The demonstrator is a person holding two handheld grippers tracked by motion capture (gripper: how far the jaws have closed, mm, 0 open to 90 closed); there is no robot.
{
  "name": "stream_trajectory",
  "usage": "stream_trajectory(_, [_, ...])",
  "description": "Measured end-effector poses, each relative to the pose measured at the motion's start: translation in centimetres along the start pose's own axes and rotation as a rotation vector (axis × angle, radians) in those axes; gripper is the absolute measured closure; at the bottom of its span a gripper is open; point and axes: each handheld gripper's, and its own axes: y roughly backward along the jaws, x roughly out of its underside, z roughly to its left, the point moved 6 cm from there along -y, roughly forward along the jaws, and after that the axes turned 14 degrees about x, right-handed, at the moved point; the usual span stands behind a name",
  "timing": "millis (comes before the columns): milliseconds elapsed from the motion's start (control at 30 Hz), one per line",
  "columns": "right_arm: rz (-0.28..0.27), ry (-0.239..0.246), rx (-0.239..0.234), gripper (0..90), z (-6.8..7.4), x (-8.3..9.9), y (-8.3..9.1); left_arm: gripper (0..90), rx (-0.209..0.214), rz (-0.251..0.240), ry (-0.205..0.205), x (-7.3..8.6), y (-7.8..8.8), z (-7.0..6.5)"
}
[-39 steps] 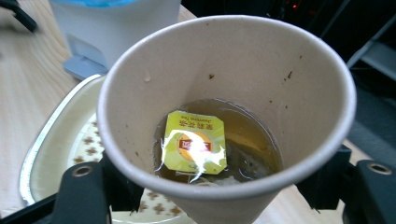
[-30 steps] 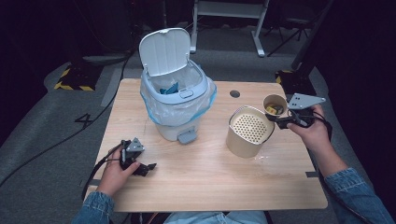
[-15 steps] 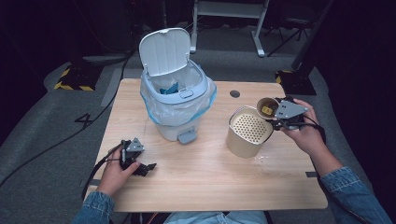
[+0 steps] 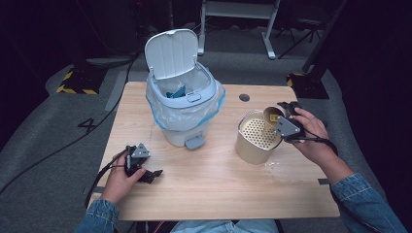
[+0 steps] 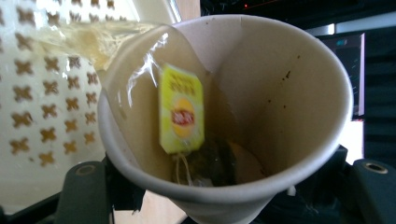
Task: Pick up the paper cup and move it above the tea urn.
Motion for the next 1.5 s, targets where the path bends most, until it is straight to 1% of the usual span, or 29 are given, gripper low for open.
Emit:
stream_trajectory(33, [0.016, 0.077, 0.021, 31.7, 0.2, -0.1, 0.0, 4.2, 0.0, 0.0, 0.0, 0.0, 0.0, 0.0])
stream_trajectory(67, [0.016, 0.077, 0.021, 31.7, 0.2, -0.1, 0.0, 4.2, 0.0, 0.0, 0.0, 0.0, 0.0, 0.0])
stream_trajectory(100, [0.019, 0.126, 0.038, 31.7, 0.2, -0.3, 0.1, 4.2, 0.0, 0.0, 0.0, 0.0, 0.0, 0.0])
stream_trajectory(133, [0.028, 0.216, 0.062, 31.7, 0.4, -0.5, 0.1, 4.2, 0.0, 0.0, 0.0, 0.0, 0.0, 0.0])
stream_trajectory(167, [0.028, 0.216, 0.062, 31.7, 0.4, -0.5, 0.1, 4.2, 0.0, 0.0, 0.0, 0.0, 0.0, 0.0])
stream_trajectory(200, [0.035, 0.26, 0.078, 31.7, 0.5, -0.6, 0.1, 4.2, 0.0, 0.0, 0.0, 0.0, 0.0, 0.0])
stream_trajectory(267, [0.049, 0.372, 0.107, 31.7, 0.6, -0.8, 0.2, 4.2, 0.0, 0.0, 0.0, 0.0, 0.0, 0.0])
stream_trajectory(300, [0.047, 0.441, 0.127, 31.7, 0.7, -1.0, 0.2, 4.2, 0.0, 0.0, 0.0, 0.0, 0.0, 0.0])
stream_trajectory(367, [0.045, 0.557, 0.162, 31.7, 0.9, -1.3, 0.2, 4.2, 0.0, 0.0, 0.0, 0.0, 0.0, 0.0])
stream_trajectory(433, [0.045, 0.644, 0.189, 31.7, 1.2, -1.7, 0.3, 4.2, 0.0, 0.0, 0.0, 0.0, 0.0, 0.0])
stream_trajectory(467, [0.042, 0.764, 0.233, 31.7, 1.4, -2.0, 0.3, 4.2, 0.0, 0.0, 0.0, 0.0, 0.0, 0.0])
stream_trajectory(500, [0.042, 0.764, 0.233, 31.7, 1.4, -2.0, 0.3, 4.2, 0.0, 0.0, 0.0, 0.0, 0.0, 0.0])
stream_trajectory(533, [0.042, 0.852, 0.275, 31.7, 1.6, -2.3, 0.5, 4.2, 0.0, 0.0, 0.0, 0.0, 0.0, 0.0])
stream_trajectory(567, [0.042, 0.852, 0.275, 31.7, 1.6, -2.3, 0.5, 4.2, 0.0, 0.0, 0.0, 0.0, 0.0, 0.0])
stream_trajectory(600, [0.046, 0.937, 0.313, 31.8, 1.7, -2.6, 0.6, 4.2, 0.0, 0.0, 0.0, 0.0, 0.0, 0.0])
stream_trajectory(633, [0.046, 0.937, 0.313, 31.8, 1.7, -2.6, 0.6, 4.2, 0.0, 0.0, 0.0, 0.0, 0.0, 0.0])
stream_trajectory(700, [0.044, 0.974, 0.349, 31.8, 1.5, -2.9, 0.8, 4.2, 0.0, 0.0, 0.0, 0.0, 0.0, 0.0])
stream_trajectory(733, [0.045, 0.978, 0.359, 31.7, 1.3, -2.9, 0.9, 4.2, 0.0, 0.0, 0.0, 0.0, 0.0, 0.0])
stream_trajectory(833, [0.039, 0.973, 0.37, 31.7, 1.2, -3.1, 1.1, 4.2, 0.0, 0.0, 0.0, 0.0, 0.0, 0.0])
stream_trajectory(933, [0.035, 0.986, 0.379, 31.7, 0.9, -3.2, 1.3, 4.2, 0.0, 0.0, 0.0, 0.0, 0.0, 0.0])
stream_trajectory(1000, [0.038, 0.982, 0.392, 31.7, 0.6, -3.2, 1.5, 4.2, 0.0, 0.0, 0.0, 0.0, 0.0, 0.0])
stream_trajectory(1033, [0.039, 0.99, 0.398, 31.7, 0.4, -3.3, 1.6, 4.2, 0.0, 0.0, 0.0, 0.0, 0.0, 0.0])
stream_trajectory(1133, [0.046, 0.988, 0.398, 31.7, 0.2, -3.2, 1.6, 4.2, 0.0, 0.0, 0.0, 0.0, 0.0, 0.0])
stream_trajectory(1200, [0.045, 0.984, 0.411, 31.7, 0.1, -3.1, 1.7, 4.2, 0.0, 0.0, 0.0, 0.0, 0.0, 0.0])
stream_trajectory(1233, [0.046, 1.002, 0.414, 31.7, -0.1, -3.2, 1.8, 4.2, 0.0, 0.0, 0.0, 0.0, 0.0, 0.0])
stream_trajectory(1400, [0.043, 0.997, 0.415, 31.6, -0.3, -3.2, 2.0, 4.2, 0.0, 0.0, 0.0, 0.0, 0.0, 0.0])
stream_trajectory(1433, [0.041, 0.985, 0.42, 31.6, -0.4, -3.1, 2.0, 4.2, 0.0, 0.0, 0.0, 0.0, 0.0, 0.0])
stream_trajectory(1467, [0.043, 0.993, 0.421, 31.6, -0.6, -3.2, 2.1, 4.2, 0.0, 0.0, 0.0, 0.0, 0.0, 0.0])
stream_trajectory(1500, [0.039, 0.976, 0.423, 31.6, -0.6, -3.1, 2.1, 4.2, 0.0, 0.0, 0.0, 0.0, 0.0, 0.0])
